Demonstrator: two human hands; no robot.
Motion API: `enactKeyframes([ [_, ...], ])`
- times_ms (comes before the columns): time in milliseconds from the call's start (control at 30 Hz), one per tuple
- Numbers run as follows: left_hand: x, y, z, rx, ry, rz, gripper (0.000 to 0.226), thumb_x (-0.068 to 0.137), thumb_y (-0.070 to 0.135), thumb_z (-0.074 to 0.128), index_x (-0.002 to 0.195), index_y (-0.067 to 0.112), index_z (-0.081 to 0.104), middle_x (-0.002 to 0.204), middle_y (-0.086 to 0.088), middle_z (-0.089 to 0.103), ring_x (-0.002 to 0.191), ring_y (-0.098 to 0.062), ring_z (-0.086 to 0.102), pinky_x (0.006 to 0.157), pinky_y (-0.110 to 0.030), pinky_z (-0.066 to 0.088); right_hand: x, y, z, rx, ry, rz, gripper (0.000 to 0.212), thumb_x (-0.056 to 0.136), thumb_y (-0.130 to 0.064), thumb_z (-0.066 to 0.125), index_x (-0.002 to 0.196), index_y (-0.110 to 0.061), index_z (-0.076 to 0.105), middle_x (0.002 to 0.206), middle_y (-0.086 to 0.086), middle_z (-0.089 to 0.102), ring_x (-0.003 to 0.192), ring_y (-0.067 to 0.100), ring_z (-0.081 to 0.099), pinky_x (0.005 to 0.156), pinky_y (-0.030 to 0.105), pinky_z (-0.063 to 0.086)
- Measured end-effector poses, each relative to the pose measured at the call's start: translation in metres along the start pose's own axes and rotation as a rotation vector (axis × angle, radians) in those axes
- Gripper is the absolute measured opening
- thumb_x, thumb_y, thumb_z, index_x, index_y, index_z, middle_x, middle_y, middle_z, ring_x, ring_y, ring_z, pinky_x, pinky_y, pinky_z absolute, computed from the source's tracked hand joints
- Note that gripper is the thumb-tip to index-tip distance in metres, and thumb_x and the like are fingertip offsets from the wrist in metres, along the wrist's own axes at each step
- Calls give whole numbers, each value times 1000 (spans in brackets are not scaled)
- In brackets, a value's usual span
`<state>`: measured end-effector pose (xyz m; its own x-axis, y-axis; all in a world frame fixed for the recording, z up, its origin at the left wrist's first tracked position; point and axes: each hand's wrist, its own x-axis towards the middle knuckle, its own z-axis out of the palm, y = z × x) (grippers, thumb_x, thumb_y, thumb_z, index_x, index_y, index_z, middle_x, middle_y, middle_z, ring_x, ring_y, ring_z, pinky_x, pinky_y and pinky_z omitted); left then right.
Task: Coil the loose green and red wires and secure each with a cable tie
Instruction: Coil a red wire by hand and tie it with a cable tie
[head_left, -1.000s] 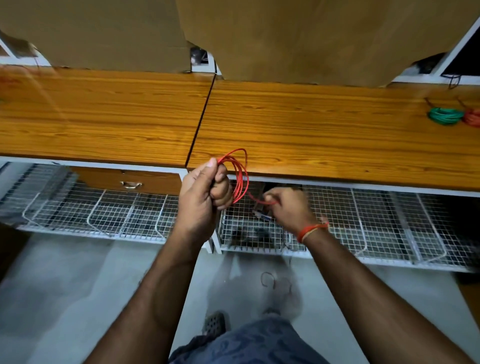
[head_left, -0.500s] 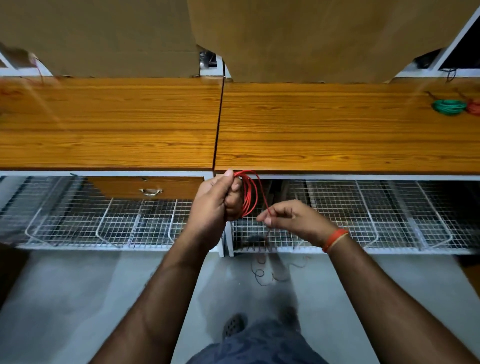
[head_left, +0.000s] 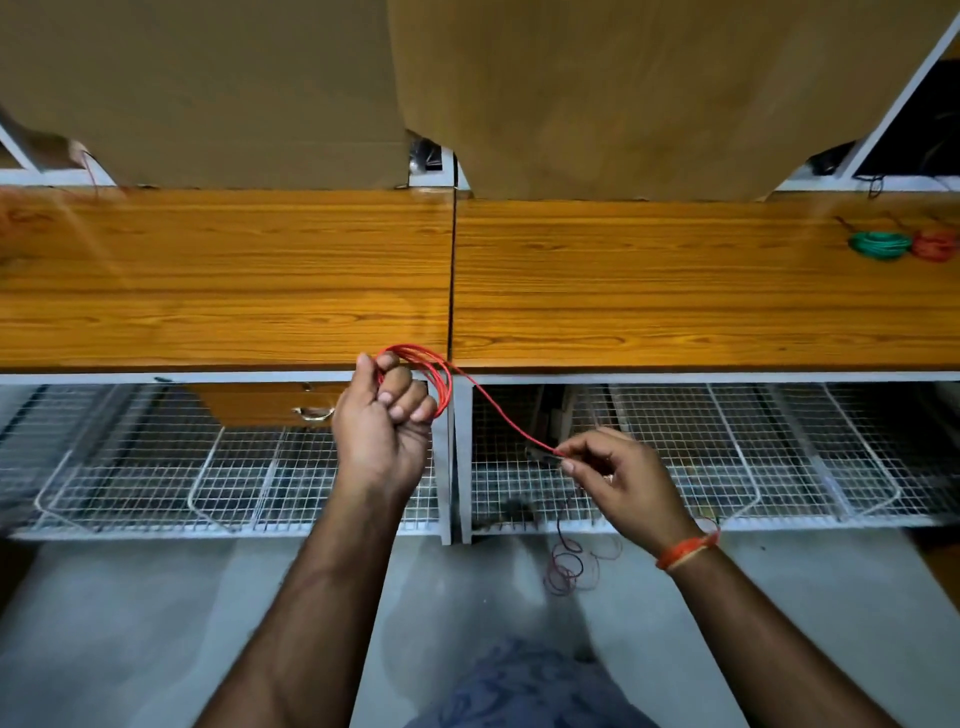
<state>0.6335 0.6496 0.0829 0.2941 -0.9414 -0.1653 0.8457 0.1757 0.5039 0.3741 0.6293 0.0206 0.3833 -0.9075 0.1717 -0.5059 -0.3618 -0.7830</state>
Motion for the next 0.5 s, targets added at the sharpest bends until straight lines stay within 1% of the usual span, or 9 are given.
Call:
enactKeyframes([
  [67,4,-2,-1,103,2,49,35,112,31,31,87,17,50,52,10,34,42,-4,29,46,-20,25,2,-13,-3,-80,4,-160,17,94,-10,71,104,-22,78,92,-8,64,87,6,62,71,18,46],
  [133,5,-8,1,326,1,117,33,113,28,30,89,15,50,53,8,39,46,-6,33,49,-22,26,9,-32,-6,-77,1,-299,16,95,-11,70,107,-17,79,93,-4,60,85,8,60,68,22,48],
  [200,2,-16,4,550,-22,153,33,113,26,29,91,13,49,54,5,50,48,-9,43,50,-21,36,20,-57,-7,-44,13,-394,16,96,-13,70,108,-14,79,95,-1,58,84,10,60,66,24,50],
  [233,-1,-20,7,642,-55,159,32,114,25,28,93,11,49,56,4,56,49,-9,49,51,-21,41,27,-69,-7,-42,20,-426,16,96,-14,69,108,-14,79,95,-1,57,83,9,59,65,23,49],
  [300,-7,-27,12,759,-140,142,32,114,24,27,97,7,48,59,0,63,50,-11,55,52,-22,46,38,-87,-5,-65,35,-478,17,95,-12,69,109,-12,79,95,-1,55,83,7,55,66,20,46],
  [367,-8,-32,15,802,-186,125,33,113,24,29,95,5,49,57,1,60,49,-11,52,50,-21,43,48,-98,-4,-76,69,-508,17,94,-9,69,108,-9,79,94,0,55,84,11,56,69,21,47],
  [500,-7,-30,19,829,-282,114,38,113,22,30,83,8,49,55,3,40,48,-8,32,45,-18,27,61,-104,-10,-9,115,-473,14,92,-8,73,105,-9,78,93,5,61,90,16,61,75,31,52],
])
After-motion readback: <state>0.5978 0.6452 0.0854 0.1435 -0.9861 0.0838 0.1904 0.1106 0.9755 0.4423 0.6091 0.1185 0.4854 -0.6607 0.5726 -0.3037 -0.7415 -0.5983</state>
